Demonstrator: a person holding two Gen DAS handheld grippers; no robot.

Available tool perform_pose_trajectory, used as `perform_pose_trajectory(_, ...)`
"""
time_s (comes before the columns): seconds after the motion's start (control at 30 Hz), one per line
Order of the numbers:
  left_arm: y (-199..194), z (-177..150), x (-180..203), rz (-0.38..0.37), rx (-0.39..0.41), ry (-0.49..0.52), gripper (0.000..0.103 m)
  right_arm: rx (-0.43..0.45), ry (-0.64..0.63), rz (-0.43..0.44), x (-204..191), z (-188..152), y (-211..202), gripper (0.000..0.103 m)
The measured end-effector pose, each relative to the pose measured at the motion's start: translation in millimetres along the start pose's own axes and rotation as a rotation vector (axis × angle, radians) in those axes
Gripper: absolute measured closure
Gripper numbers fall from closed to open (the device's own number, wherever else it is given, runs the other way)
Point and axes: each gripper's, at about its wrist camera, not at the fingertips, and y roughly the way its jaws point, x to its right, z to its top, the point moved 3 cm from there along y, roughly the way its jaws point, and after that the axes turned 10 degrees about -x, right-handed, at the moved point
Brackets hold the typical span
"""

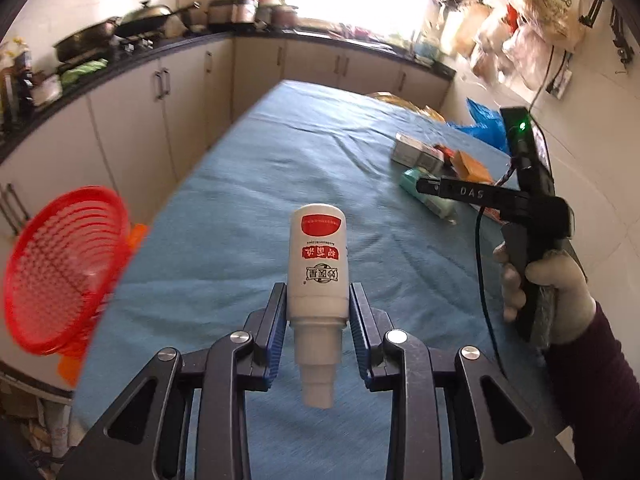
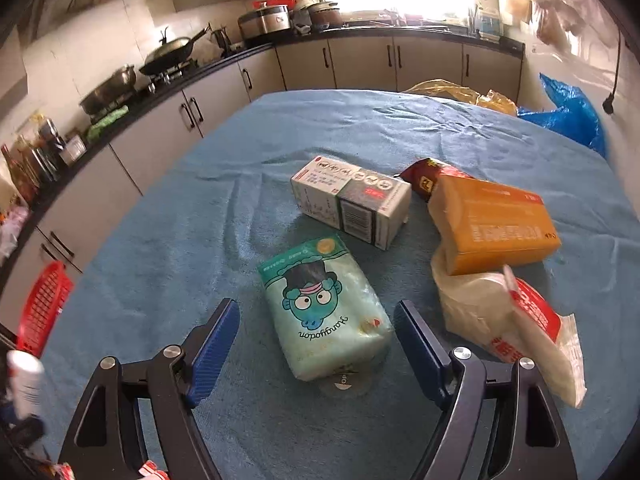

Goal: Collect trash
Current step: 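Carry bottle and snack pack over the red basket and open both tools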

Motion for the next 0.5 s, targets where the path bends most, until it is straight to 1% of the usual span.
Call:
perform_pose_trajectory(0.03,-4.3,-2.3,-4.8,0.008,0.009,-0.009,0.074,-0.006,-0.009,-0.016,-2.9,-0.7,1.3,0.039)
perform_pose_trajectory(0.07,-9.3,-5.5,-11.8,0.018,0.017,-0.023,0.074,-0.020,-0.023,-0.035,-6.8,-4.2,2.2,0.051)
perform_pose_trajectory(0.1,-11.6,-7.0,-15.3,0.023,0.020,-0.031,0.074,-0.037,-0.033,-0.049,-11.0,-7.0,2.9,0.053)
perform_pose_trajectory(0.17,-15.6,-10.9,-24.8,0.040,0.029,-0.051,0.074,-0.030,-0.046,-0.072,-16.4,-13.5,-0.4,0.055)
perform_pose_trajectory(0.27,-18.3,-19.7,-36.2,0.066,0.035,-0.079,0.074,-0.029,-0.066,-0.083,-27.2,-29.9,-11.9,0.059)
perform_pose_trajectory(0.5,-23.2,-40.8,-54.2,0.074,0.040,-0.115,0.074,-0.007,-0.107,-0.054,-53.3,-66.0,-44.4,0.062)
